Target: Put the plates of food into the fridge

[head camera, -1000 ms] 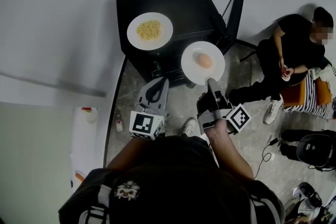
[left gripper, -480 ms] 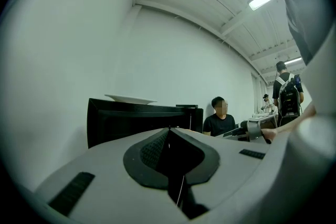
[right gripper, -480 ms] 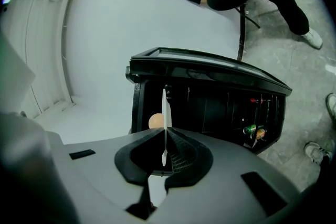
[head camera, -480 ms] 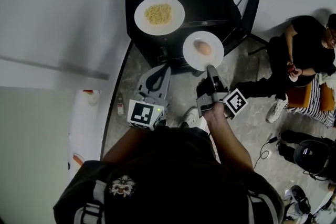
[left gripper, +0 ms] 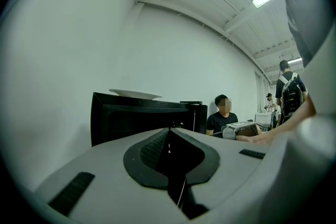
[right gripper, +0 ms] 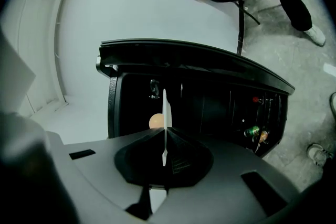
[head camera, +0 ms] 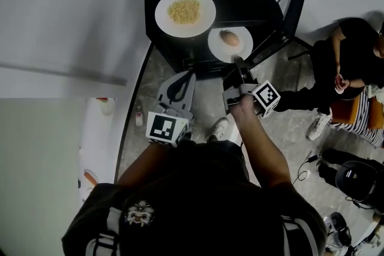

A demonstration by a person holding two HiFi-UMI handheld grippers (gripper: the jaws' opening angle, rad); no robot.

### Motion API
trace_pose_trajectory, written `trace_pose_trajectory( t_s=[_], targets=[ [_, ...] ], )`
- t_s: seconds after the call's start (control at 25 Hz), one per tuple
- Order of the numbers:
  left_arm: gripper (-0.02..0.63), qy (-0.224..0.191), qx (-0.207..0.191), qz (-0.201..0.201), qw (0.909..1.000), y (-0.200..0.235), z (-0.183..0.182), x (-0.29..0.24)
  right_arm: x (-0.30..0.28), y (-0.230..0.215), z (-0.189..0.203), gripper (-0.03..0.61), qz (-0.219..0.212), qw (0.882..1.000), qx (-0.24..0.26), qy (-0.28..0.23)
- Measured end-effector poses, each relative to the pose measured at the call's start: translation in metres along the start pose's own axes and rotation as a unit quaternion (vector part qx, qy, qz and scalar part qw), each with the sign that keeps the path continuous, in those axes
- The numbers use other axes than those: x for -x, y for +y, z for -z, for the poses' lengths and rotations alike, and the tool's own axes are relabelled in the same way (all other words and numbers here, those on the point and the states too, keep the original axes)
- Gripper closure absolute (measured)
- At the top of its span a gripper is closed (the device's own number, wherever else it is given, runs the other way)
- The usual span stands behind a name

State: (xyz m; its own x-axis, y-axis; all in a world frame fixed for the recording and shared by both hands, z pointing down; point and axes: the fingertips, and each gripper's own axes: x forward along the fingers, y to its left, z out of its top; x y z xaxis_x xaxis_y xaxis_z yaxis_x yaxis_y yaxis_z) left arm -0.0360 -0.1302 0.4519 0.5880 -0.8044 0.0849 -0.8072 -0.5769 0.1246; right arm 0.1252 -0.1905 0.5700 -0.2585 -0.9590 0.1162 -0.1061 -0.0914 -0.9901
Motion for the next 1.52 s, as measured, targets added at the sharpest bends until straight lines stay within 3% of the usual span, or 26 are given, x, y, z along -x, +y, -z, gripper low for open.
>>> trace_pose_trajectory(
  t_s=[0.2, 0.84, 1.24, 1.52],
  targets=[
    [0.592, 0.010, -0.028, 0.000, 0.9996, 0.002, 0.008, 0.002, -0.021, -0.003, -0.007, 0.546, -0.002, 1.000, 0.007, -0.014],
    [0.592, 0.029, -0.021, -0.011, 0.9993, 0.018, 0.029, -0.014, -0.073, -0.020, -0.027, 0.546, 0.013, 0.999, -0.016, -0.048],
    [0.592, 0.037, 0.004, -0.016, 0.9992, 0.022, 0.038, -0.020, -0.087, -0.023, -0.031, 0.546, 0.021, 0.998, -0.032, -0.053],
    [0.592, 0.041, -0.009, -0.013, 0.9990, 0.021, 0.037, -0.017, -0.083, -0.020, -0.034, 0.531, 0.033, 0.997, -0.008, -0.073]
  ],
)
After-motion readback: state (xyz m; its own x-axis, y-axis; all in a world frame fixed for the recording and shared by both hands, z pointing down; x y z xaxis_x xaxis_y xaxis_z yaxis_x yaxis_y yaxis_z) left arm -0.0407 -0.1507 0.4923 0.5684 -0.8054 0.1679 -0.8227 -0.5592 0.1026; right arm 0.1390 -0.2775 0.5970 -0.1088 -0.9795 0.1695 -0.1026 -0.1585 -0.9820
